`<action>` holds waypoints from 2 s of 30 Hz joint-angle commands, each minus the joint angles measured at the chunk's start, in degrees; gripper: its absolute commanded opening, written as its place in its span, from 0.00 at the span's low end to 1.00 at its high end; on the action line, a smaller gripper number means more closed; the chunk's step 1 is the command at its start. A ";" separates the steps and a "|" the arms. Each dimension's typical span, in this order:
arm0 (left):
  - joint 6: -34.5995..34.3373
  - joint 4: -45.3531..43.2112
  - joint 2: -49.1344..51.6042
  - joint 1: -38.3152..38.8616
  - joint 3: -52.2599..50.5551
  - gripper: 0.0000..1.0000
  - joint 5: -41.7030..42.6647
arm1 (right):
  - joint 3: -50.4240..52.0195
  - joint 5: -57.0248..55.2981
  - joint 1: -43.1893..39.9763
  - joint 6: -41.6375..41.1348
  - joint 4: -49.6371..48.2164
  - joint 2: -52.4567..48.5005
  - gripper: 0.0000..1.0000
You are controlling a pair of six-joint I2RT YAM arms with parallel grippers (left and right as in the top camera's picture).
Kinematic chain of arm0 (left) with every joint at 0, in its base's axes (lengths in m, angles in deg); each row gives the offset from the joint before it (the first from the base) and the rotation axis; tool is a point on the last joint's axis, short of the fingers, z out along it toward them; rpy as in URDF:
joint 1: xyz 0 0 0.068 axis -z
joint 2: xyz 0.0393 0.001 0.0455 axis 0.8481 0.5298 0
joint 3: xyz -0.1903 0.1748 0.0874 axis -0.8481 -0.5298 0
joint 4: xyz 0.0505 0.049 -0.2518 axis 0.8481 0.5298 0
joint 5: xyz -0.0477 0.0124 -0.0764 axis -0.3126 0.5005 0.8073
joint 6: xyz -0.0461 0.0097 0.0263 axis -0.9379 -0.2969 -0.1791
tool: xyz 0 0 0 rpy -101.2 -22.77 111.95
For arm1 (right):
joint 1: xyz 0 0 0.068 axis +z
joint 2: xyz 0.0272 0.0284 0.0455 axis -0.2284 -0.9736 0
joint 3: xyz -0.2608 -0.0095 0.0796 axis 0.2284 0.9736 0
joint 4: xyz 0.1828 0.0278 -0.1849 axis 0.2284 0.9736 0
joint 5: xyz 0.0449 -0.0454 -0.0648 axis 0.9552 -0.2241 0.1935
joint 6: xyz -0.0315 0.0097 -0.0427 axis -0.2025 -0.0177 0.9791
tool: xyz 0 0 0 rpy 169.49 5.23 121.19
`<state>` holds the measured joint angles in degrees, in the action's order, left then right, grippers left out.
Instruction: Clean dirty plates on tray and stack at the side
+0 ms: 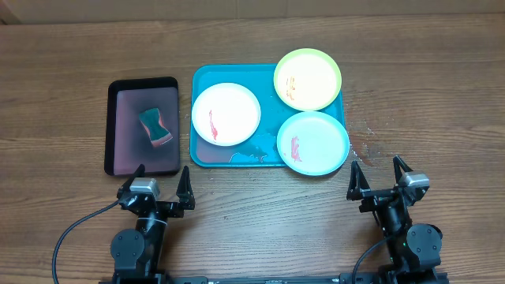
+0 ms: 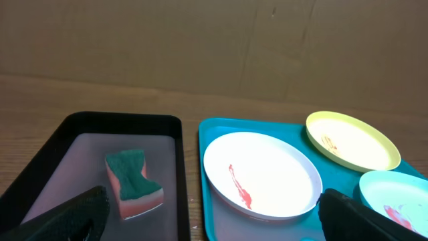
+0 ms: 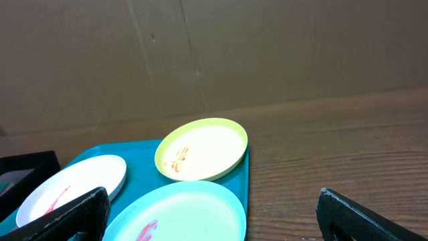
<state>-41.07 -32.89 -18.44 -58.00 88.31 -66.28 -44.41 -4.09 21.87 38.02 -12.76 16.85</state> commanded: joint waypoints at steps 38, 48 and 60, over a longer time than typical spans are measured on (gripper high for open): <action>-0.81 0.00 -0.61 0.39 -0.24 1.00 1.05 | 0.59 -1.01 0.33 0.07 -0.59 0.52 1.00; -0.76 0.04 -0.61 0.37 -0.24 1.00 0.87 | 0.59 -0.96 0.33 0.07 -0.59 0.52 1.00; 6.95 8.41 0.04 0.39 10.43 1.00 2.73 | -4.70 -0.94 0.33 1.77 -3.08 0.52 1.00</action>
<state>-38.68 -27.23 -18.41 -58.00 91.56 -64.78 -44.65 -4.53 21.87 38.76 -16.13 16.85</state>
